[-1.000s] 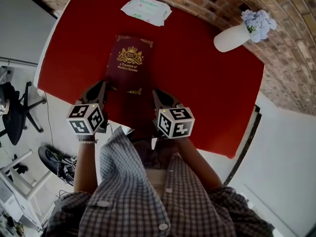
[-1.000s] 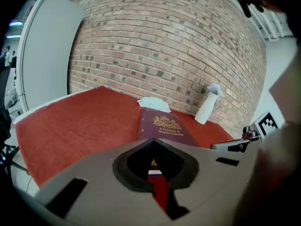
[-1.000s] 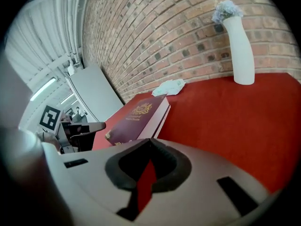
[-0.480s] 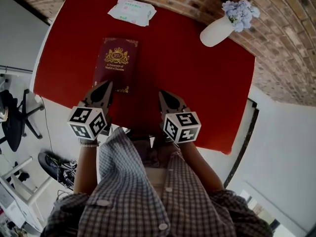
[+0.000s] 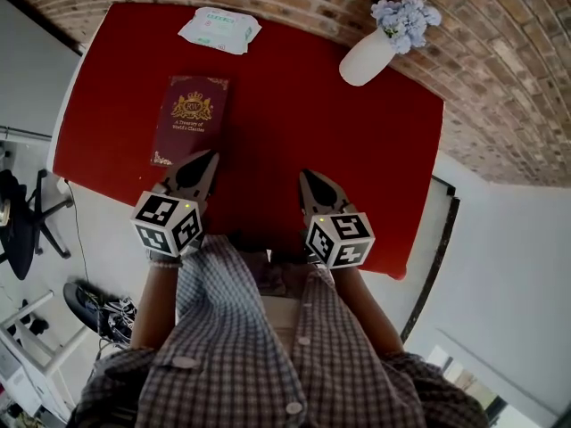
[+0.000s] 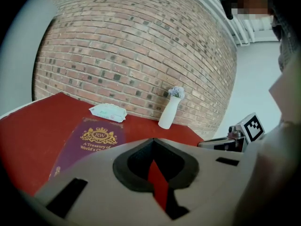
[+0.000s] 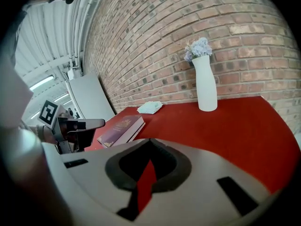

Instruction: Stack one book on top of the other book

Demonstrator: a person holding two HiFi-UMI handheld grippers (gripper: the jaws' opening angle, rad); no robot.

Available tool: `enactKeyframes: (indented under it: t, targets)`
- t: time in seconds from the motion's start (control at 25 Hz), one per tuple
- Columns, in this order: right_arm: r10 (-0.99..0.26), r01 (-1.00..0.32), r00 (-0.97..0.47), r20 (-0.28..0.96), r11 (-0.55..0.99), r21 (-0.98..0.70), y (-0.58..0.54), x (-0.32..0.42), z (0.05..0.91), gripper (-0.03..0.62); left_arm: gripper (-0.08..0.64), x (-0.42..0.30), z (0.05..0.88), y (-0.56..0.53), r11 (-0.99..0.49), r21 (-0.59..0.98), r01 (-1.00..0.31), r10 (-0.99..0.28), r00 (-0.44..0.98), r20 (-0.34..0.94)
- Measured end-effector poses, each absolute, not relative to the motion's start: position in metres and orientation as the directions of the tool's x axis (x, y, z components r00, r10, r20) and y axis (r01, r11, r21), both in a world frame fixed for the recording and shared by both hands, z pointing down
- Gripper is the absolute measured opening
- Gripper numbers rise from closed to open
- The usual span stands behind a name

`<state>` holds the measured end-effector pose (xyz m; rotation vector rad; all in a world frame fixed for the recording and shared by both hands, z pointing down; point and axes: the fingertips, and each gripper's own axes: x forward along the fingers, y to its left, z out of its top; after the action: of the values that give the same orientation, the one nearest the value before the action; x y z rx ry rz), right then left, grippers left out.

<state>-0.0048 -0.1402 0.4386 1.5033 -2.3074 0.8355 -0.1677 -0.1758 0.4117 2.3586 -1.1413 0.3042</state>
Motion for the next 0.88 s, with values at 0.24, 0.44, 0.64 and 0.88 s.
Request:
enactKeyframes:
  t: [0.24, 0.44, 0.64, 0.88]
  targets:
    - [-0.779, -0.901, -0.421, 0.465, 0.298, -0.316, -0.139, 0.02, 0.417, 0.008, 0.008, -0.146, 0.384, -0.178, -0.585, 0.262, -0.768, -0.673, 0.639, 0.372]
    - [-0.776, -0.893, -0.441, 0.451, 0.329, -0.308, -0.143, 0.023, 0.389, 0.008, 0.008, -0.134, 0.357, -0.176, -0.615, 0.219, -0.758, -0.682, 0.65, 0.335]
    - [-0.81, -0.885, -0.458, 0.366, 0.377, -0.273, -0.154, 0.024, 0.36, 0.008, 0.008, -0.128, 0.329, -0.174, -0.631, 0.206, -0.748, -0.694, 0.662, 0.283]
    - [-0.827, -0.877, -0.475, 0.302, 0.418, -0.235, -0.16, 0.018, 0.324, 0.008, 0.008, -0.123, 0.301, -0.175, -0.626, 0.289, -0.725, -0.702, 0.685, 0.196]
